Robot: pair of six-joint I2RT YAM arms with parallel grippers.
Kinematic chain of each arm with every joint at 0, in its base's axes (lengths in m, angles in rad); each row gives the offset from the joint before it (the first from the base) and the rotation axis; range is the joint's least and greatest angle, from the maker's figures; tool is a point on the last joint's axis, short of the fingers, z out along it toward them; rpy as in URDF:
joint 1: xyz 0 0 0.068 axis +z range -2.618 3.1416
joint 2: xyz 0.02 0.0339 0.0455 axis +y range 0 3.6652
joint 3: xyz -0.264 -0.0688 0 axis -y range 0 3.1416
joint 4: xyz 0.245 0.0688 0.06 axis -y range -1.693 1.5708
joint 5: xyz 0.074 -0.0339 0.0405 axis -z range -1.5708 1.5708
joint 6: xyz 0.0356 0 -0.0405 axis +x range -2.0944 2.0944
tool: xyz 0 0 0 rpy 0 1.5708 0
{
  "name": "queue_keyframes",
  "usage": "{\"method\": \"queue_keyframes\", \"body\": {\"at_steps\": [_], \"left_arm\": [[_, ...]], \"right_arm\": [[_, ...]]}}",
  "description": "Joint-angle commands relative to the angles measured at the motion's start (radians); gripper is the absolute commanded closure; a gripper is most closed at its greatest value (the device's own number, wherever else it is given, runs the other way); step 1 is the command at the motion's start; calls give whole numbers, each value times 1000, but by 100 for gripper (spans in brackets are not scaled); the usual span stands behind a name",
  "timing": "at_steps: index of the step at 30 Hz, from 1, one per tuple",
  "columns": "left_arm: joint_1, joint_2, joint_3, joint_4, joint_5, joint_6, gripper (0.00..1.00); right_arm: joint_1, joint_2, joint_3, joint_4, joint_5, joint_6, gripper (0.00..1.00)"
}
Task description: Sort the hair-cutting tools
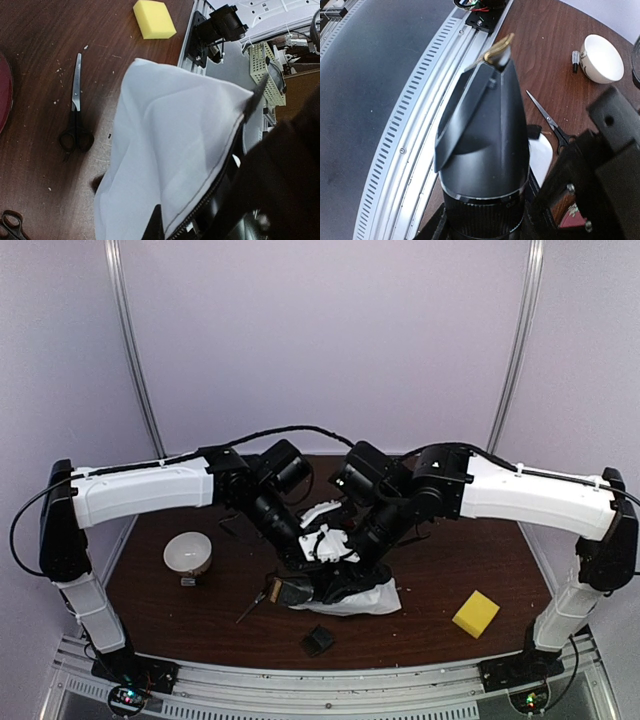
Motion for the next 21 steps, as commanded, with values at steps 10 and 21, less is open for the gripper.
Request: {"method": "queue_keyframes", "body": {"at_steps": [10, 21], "left_arm": [[-8, 37, -19, 8, 64, -6, 100], [-10, 107, 3, 1, 118, 3, 100]], "right_arm": [[15, -134, -109, 24, 353, 46, 83], [46, -147, -161, -65, 415, -44, 82]]}}
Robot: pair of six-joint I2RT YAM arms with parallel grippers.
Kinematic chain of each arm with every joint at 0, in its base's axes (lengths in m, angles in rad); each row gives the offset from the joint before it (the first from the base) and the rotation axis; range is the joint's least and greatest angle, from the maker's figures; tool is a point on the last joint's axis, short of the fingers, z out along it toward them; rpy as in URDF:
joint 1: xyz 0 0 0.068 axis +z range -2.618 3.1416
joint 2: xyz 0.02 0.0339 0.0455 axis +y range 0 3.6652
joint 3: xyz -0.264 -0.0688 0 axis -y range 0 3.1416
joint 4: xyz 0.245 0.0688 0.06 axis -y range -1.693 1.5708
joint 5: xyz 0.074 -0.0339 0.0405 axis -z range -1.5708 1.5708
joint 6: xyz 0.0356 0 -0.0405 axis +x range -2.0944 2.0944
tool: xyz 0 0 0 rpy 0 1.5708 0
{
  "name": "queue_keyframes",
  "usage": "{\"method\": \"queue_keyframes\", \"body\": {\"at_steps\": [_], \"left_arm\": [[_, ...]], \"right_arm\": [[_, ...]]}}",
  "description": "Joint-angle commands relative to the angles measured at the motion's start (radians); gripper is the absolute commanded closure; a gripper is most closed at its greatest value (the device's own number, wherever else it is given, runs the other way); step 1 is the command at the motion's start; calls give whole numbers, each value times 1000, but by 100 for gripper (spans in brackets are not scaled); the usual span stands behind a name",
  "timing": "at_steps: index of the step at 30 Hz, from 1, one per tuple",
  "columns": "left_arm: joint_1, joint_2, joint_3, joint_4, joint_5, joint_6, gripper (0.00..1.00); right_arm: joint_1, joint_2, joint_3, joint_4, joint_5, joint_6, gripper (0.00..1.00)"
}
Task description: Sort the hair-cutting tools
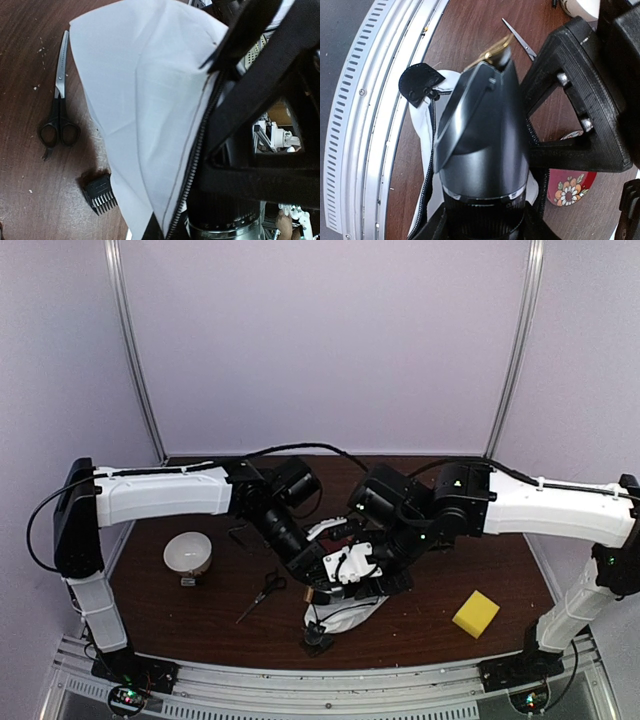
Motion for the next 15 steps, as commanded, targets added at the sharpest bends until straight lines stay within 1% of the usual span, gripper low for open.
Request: {"method": "queue_keyframes", "body": {"at_steps": [1, 4, 6, 7, 8, 9, 12, 15], "left_arm": [[-5, 43, 35, -14, 39, 17, 100], [-5, 65, 54, -31, 33, 26, 100], [-5, 64, 60, -31, 7, 26, 80], [-5, 56, 62, -31, -26, 24, 73], [-4, 44, 61, -31, -63, 20, 68], [-3, 26, 57, -32, -104, 15, 64], [21, -49, -14, 10, -173, -28, 56], [42, -149, -125, 75, -210, -66, 55]], "right_arm": [[16, -23, 6, -55, 51, -39, 82], [19, -17, -4, -66, 90, -57, 82], [22, -16, -12, -58, 103, -52, 82], [21, -16, -17, -49, 105, -48, 83], [22, -16, -25, -40, 105, -45, 83], [21, -15, -33, -35, 105, -42, 83], [20, -15, -63, -19, 113, -35, 83], [21, -21, -102, 0, 148, -34, 84]]}}
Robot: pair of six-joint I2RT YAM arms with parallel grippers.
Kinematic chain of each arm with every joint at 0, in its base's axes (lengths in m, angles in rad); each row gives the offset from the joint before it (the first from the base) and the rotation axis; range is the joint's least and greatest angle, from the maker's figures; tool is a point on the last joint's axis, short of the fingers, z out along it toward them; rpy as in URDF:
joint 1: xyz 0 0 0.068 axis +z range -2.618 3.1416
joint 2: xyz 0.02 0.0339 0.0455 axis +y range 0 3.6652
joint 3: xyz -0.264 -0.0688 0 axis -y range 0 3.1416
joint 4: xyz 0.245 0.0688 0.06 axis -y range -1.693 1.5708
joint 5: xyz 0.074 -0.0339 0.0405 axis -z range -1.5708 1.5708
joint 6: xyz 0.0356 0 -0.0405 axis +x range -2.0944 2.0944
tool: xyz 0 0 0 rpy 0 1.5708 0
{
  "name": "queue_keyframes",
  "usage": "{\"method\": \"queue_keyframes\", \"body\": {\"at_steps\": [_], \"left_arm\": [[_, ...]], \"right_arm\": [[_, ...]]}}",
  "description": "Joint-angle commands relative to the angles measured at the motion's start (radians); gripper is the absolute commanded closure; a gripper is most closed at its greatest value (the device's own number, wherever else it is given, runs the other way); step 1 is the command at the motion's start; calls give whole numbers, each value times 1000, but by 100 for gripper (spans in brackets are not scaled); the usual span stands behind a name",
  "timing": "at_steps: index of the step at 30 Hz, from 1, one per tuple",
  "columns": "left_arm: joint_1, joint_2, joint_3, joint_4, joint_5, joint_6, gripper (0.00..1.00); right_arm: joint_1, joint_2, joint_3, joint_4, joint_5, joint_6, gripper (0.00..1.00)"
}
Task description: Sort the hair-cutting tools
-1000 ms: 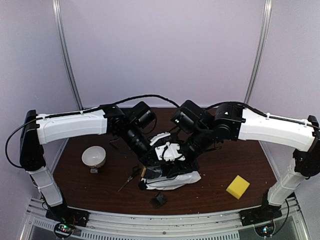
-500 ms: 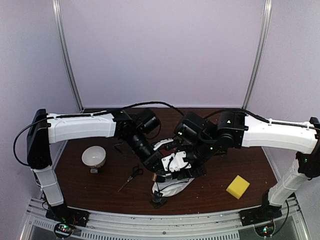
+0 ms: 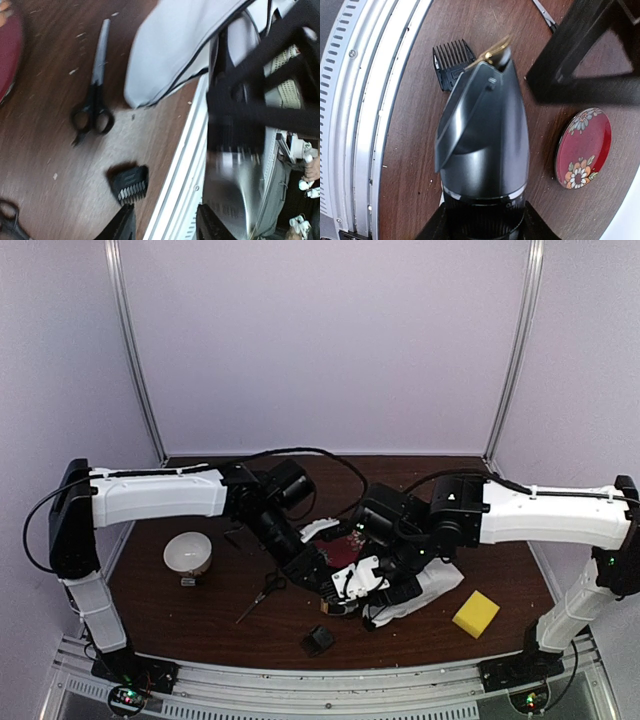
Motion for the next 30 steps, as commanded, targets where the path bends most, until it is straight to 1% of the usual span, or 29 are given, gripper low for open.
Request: {"method": "queue_keyframes", "body": {"at_steps": [1, 4, 8, 11, 14, 16, 20, 23, 26, 28, 30], "left_arm": [[31, -167, -124, 79, -96, -51, 55], [31, -209, -220, 164, -118, -80, 55], [31, -231, -368, 380, -106, -147, 54], [31, -226, -402, 443, -111, -142, 55], [31, -235, -434, 559, -135, -147, 52], [31, -215, -419, 609, -154, -144, 50], [33, -135, -365, 671, -159, -127, 43], [40, -80, -341, 726, -176, -121, 42], [46, -44, -338, 835, -199, -148, 42], [46, 5, -293, 866, -185, -160, 42], [46, 67, -230, 887, -155, -179, 41]], "right_arm": [[7, -22, -47, 43, 76, 4, 85], [2, -27, -66, 56, 128, -1, 85], [-13, -30, -90, 55, 155, -3, 87], [-38, -44, -104, 48, 137, 6, 87], [-66, -72, -123, 55, 133, 13, 87], [-90, -99, -142, 60, 120, 19, 88], [-179, -182, -207, 99, 42, 29, 88], [-267, -229, -267, 151, -33, 22, 88], [-365, -266, -342, 225, -115, 23, 88], [-424, -274, -367, 259, -185, 32, 88], [-464, -275, -379, 276, -210, 37, 88]]}}
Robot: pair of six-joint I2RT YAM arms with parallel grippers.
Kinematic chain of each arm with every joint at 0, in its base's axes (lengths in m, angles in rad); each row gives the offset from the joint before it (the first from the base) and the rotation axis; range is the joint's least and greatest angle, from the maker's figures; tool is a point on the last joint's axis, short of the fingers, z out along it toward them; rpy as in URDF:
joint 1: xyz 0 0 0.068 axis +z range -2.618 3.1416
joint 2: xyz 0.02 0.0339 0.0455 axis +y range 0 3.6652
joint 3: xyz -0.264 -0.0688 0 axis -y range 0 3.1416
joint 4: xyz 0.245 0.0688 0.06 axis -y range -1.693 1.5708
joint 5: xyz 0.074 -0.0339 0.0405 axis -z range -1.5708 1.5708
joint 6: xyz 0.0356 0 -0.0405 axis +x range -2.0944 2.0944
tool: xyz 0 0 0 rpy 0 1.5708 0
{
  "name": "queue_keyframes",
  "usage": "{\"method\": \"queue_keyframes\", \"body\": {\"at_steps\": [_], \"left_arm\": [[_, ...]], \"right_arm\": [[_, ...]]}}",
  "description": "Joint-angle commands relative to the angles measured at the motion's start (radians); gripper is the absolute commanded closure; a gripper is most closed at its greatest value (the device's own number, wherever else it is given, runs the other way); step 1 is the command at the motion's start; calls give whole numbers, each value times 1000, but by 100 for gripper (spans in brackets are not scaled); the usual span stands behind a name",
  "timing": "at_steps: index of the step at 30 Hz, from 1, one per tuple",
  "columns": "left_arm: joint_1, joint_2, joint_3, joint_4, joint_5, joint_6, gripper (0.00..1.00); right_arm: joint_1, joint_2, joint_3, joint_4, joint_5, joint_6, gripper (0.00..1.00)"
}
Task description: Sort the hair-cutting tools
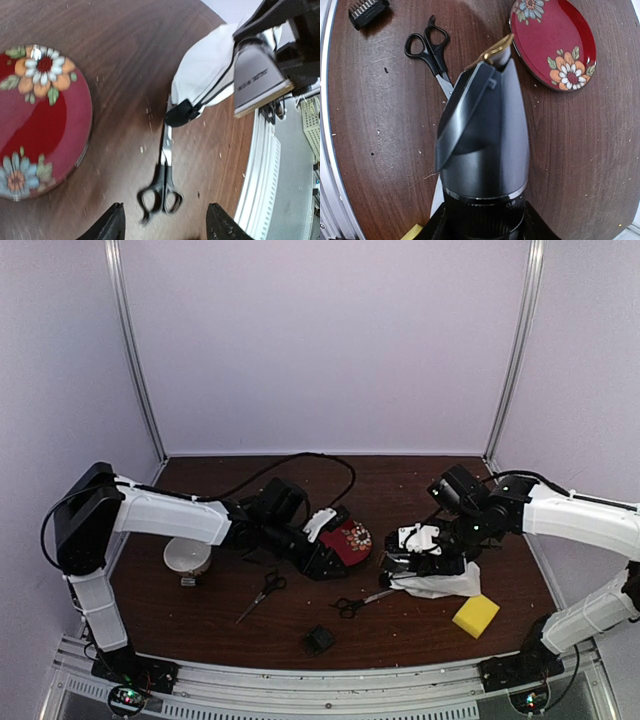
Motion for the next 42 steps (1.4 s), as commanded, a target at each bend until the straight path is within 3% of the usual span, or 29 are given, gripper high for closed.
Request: {"method": "queue_keyframes", "body": {"at_steps": [1, 4, 14, 22, 35, 42], "left_arm": [[7, 111, 127, 161, 38, -41, 41], [5, 181, 176, 172, 76, -52, 37], [5, 331, 303, 186, 110, -60, 36], [5, 477, 465, 134, 221, -68, 36], [5, 535, 527, 94, 362, -54, 37], [4, 544, 545, 52, 416, -34, 46]], "right_arm": [[-74, -25, -27, 108, -128, 26, 88], [-111, -43, -45, 124, -149, 26, 88], [-225, -75, -106, 181, -258, 35, 88], [-261, -64, -109, 182, -290, 26, 88], [-288, -62, -113, 191, -312, 29, 87], [-294, -71, -119, 195, -317, 33, 87]]}}
